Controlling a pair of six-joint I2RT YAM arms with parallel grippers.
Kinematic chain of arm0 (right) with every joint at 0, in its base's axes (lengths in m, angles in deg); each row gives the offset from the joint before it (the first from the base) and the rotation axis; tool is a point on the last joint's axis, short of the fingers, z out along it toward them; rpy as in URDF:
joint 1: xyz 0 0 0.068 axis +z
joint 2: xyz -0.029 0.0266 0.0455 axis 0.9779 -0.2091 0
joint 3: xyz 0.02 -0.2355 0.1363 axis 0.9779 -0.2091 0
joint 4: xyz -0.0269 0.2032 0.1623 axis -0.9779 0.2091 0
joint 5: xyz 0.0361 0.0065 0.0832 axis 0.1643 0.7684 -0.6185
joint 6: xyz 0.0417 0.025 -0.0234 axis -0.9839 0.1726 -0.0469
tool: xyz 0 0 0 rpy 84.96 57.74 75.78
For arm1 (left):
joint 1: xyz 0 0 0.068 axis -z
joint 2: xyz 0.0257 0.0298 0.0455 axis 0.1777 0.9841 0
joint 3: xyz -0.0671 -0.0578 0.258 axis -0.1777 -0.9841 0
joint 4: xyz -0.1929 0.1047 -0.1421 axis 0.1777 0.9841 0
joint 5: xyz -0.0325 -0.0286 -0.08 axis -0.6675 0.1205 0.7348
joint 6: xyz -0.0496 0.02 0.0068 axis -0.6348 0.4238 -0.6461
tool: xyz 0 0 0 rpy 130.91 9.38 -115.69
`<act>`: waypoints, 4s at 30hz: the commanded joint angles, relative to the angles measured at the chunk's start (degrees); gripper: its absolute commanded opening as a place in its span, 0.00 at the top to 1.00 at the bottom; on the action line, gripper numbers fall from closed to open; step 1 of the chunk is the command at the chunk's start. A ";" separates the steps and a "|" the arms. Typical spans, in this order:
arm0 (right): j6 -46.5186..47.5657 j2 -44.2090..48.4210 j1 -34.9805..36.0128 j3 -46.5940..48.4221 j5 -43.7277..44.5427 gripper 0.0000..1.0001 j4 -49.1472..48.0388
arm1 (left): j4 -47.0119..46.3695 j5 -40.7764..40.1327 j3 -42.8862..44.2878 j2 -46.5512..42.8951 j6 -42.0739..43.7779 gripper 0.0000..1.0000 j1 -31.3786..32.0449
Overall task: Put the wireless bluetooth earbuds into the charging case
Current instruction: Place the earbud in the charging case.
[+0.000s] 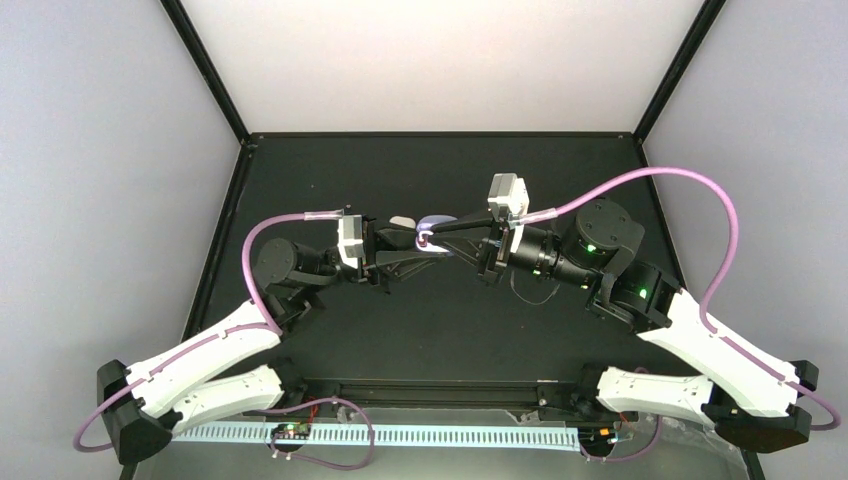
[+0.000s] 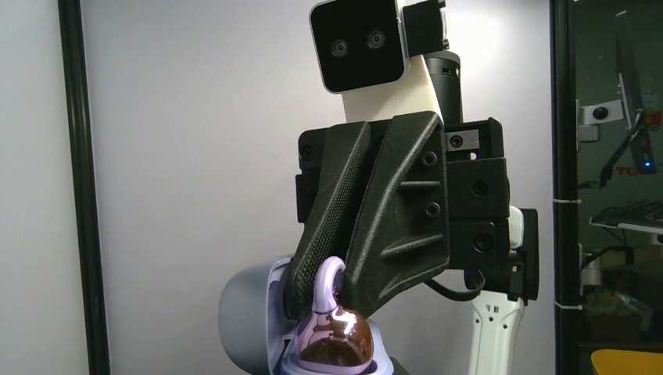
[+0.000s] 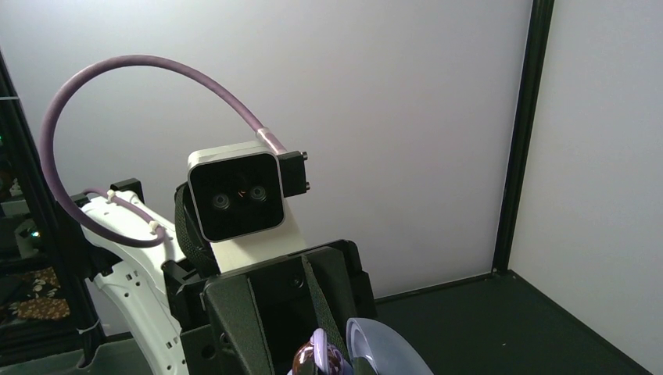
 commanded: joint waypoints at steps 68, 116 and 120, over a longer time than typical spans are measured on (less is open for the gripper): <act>4.73 -6.61 0.23 21.57 -0.71 0.75 30.60 | 0.13 2.14 2.42 0.04 -2.47 0.98 1.75; 4.69 -11.93 0.24 27.26 0.76 0.85 38.12 | 3.20 0.40 2.88 0.37 -1.86 0.98 2.20; 4.78 -11.83 0.26 27.21 0.81 0.93 38.12 | 3.18 0.38 2.76 0.46 -1.81 0.99 2.30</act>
